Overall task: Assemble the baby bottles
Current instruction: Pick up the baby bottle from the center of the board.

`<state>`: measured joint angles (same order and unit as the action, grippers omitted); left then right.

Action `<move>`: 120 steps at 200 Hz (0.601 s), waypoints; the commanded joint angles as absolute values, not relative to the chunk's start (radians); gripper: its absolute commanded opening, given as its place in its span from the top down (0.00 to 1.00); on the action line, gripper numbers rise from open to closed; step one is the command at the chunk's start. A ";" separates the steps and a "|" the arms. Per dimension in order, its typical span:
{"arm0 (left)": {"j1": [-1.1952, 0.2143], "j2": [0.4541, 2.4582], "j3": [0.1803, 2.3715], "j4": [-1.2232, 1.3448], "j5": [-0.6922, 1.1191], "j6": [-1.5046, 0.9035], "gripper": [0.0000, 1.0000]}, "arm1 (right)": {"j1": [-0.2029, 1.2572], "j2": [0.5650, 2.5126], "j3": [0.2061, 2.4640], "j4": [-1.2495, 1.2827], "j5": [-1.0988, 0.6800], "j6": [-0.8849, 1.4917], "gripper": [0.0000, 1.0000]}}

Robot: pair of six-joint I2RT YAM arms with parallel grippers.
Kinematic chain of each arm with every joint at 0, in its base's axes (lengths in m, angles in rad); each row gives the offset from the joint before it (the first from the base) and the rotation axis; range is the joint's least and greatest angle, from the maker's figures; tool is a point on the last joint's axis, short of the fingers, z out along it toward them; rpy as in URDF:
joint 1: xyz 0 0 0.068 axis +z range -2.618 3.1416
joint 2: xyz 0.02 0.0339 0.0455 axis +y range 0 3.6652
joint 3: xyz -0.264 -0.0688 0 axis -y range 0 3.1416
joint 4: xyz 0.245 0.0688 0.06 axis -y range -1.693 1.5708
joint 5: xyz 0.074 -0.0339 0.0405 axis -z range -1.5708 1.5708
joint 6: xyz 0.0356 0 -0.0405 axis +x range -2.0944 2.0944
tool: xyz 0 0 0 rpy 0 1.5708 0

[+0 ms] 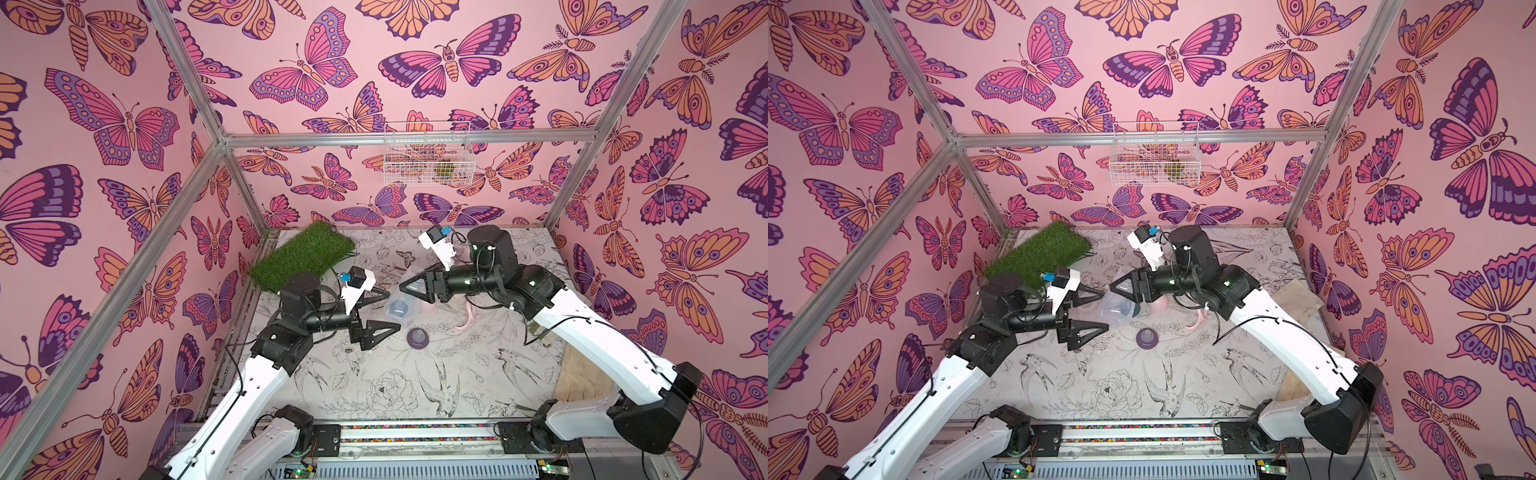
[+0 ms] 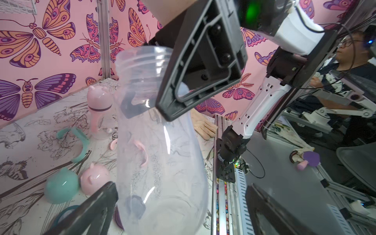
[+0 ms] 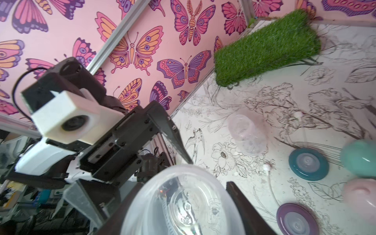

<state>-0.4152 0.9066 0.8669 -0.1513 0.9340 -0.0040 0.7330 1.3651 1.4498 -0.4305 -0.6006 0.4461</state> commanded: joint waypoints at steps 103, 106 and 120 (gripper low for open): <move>-0.476 0.967 0.868 -0.014 0.848 -0.056 0.01 | 0.736 1.304 1.314 -0.084 -0.649 0.612 0.81; -0.477 0.969 0.868 -0.011 0.854 -0.057 0.00 | 0.737 1.302 1.311 -0.080 -0.649 0.613 0.81; -0.480 0.977 0.868 -0.003 0.892 -0.064 0.00 | 0.736 1.299 1.308 -0.070 -0.649 0.617 0.81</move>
